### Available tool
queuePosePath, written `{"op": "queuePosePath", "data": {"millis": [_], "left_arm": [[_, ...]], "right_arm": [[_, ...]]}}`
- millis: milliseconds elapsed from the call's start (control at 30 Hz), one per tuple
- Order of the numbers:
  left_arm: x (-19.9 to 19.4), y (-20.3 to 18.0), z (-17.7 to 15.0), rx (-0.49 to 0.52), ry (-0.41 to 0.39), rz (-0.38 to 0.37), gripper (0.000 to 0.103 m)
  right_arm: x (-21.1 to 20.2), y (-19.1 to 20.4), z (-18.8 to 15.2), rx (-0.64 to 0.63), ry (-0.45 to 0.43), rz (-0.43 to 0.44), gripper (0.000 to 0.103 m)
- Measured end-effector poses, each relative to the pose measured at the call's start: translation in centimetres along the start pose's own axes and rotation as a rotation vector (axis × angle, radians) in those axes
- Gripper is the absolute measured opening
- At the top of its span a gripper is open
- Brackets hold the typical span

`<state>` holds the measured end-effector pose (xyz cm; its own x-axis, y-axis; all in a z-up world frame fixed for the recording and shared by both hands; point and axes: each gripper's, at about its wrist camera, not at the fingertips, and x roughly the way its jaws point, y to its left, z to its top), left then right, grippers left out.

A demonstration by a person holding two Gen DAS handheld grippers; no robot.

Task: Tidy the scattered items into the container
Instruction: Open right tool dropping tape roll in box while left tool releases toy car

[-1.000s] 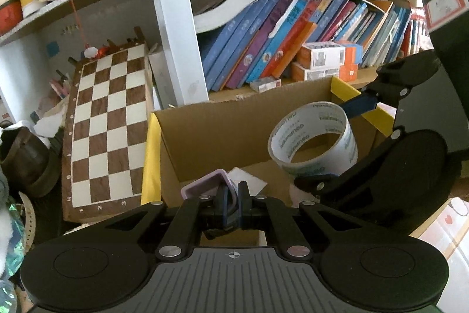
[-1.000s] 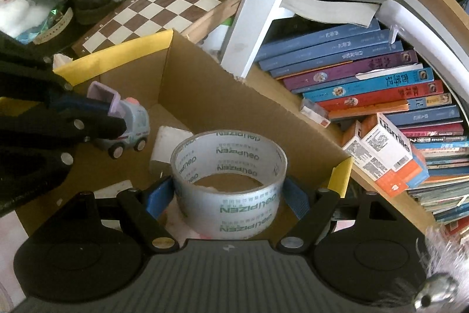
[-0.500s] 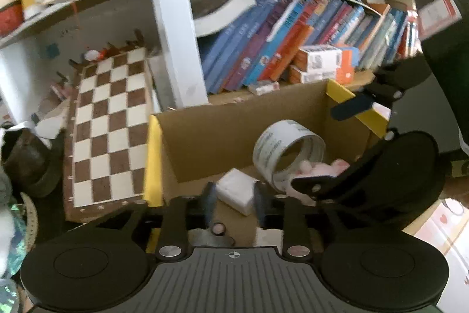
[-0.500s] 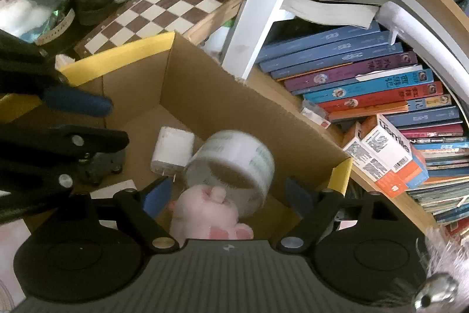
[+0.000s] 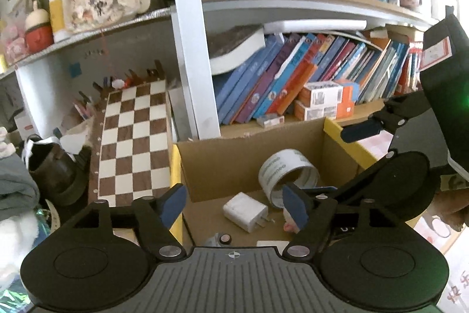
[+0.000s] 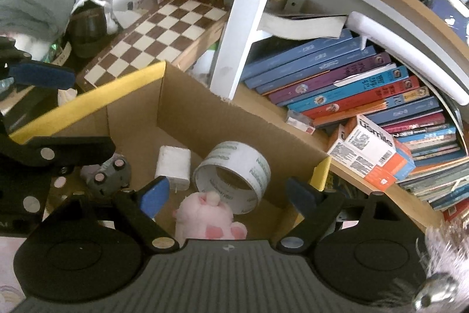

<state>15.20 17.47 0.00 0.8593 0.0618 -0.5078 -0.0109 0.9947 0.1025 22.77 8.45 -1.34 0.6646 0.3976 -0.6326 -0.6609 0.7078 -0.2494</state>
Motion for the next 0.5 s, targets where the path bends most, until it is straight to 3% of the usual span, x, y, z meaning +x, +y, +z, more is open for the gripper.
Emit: {"op": "queuePosePath", "data": {"millis": [133, 500], "left_arm": [[-1.7, -0.4, 0.2, -0.007, -0.025, 0.014, 0.084], [-6.2, -2.0, 0.4, -0.005, -0.081, 0.035, 0.091]], "right_arm": [[-2.0, 0.1, -0.3, 0.024, -0.025, -0.015, 0.090], [-7.3, -0.1, -1.4, 0.099, -0.094, -0.036, 0.094]]}}
